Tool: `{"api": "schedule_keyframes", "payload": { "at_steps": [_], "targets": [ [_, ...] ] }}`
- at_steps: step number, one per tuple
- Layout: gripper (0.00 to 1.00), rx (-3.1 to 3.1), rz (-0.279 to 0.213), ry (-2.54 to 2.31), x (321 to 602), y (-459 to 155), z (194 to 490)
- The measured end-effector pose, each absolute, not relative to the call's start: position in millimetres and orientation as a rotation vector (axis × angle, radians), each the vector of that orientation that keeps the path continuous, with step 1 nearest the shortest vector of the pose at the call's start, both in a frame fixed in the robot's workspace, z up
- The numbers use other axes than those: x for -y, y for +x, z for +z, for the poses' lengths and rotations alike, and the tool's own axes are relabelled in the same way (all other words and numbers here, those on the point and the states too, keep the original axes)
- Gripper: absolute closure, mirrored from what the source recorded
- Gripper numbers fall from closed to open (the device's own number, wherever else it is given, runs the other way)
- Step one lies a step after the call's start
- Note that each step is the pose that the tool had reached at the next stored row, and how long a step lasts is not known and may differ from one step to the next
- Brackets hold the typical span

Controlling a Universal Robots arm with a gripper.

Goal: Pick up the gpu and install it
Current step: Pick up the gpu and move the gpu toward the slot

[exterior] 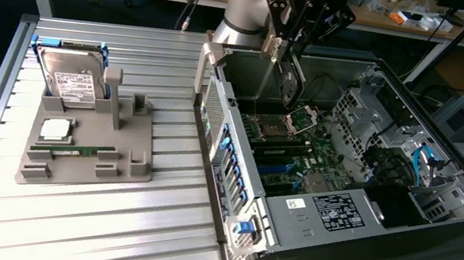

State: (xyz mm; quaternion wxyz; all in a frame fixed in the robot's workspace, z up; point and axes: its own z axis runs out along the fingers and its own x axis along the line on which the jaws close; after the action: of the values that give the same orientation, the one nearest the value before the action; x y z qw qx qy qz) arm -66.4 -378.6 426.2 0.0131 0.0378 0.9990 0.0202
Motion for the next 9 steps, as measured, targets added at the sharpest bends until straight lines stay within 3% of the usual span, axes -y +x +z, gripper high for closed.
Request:
{"api": "schedule_keyframes", "payload": {
  "at_steps": [9],
  "targets": [
    [0.73,-3.112,0.063,0.118,379.1,-62.0,424.7]
  ]
}}
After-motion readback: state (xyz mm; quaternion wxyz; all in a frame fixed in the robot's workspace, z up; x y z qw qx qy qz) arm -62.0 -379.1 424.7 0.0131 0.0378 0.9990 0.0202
